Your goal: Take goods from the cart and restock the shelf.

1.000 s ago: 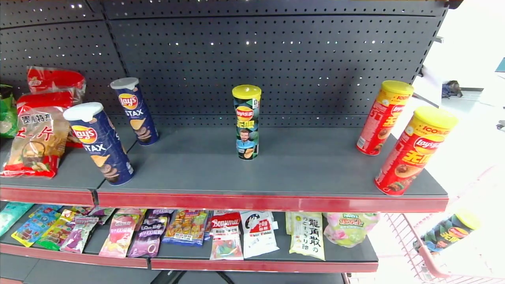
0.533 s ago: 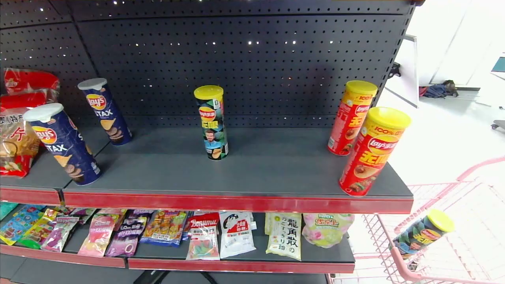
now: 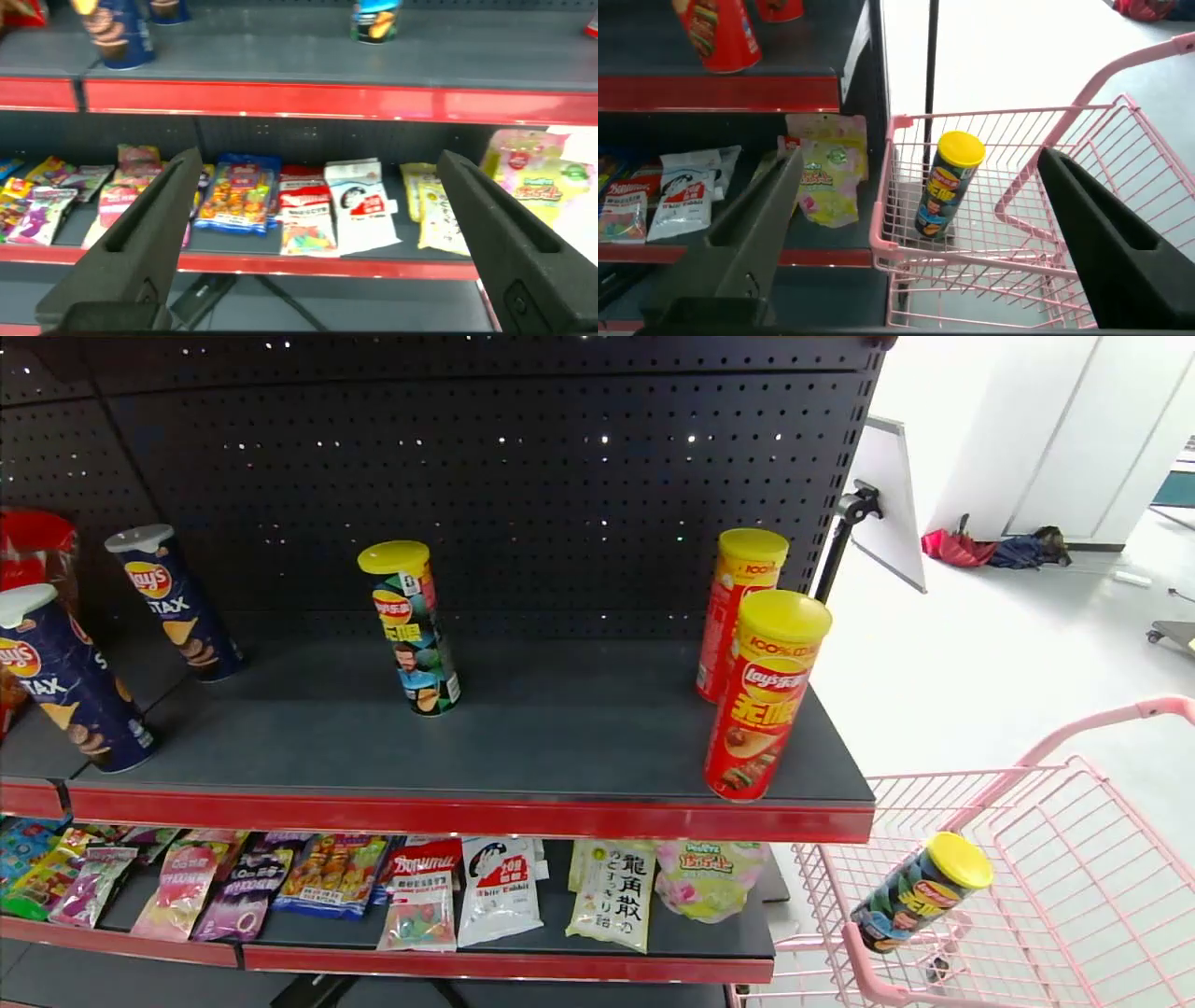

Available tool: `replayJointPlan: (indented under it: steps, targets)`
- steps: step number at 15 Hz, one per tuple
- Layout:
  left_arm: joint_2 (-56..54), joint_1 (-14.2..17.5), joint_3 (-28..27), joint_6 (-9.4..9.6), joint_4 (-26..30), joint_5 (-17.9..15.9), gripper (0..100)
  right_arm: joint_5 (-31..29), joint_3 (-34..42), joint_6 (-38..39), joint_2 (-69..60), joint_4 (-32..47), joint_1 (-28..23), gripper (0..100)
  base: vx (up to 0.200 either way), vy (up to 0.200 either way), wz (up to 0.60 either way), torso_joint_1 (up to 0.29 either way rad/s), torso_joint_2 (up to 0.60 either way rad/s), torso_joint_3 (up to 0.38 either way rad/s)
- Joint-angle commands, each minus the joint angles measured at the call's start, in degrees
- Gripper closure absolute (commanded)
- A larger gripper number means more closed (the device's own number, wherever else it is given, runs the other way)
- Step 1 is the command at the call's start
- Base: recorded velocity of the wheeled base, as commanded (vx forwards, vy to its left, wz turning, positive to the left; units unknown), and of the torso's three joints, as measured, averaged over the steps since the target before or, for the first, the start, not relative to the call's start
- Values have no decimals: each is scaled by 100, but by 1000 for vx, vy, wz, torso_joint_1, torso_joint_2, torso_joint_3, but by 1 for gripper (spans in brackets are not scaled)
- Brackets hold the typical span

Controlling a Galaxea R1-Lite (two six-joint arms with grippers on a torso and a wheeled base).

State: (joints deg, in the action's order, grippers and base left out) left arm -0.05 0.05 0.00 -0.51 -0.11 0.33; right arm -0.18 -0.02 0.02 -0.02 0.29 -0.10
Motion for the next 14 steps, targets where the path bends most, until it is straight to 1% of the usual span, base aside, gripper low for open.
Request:
replayJointPlan:
  steps: [1, 12, 14]
  targets:
    - [5, 4, 0, -2, -7, 2, 0, -8, 2, -2, 2, 6, 1, 0, 0, 0, 0, 0, 0, 0]
    - [5, 4, 0, -2, -7, 11, 0, -8, 2, -2, 2, 6, 1, 0, 0, 0, -600, 2, 2, 2]
    - [5, 4, 0, -2, -7, 11, 0, -8, 2, -11, 2, -3, 1, 0, 0, 0, 0, 0, 0, 0]
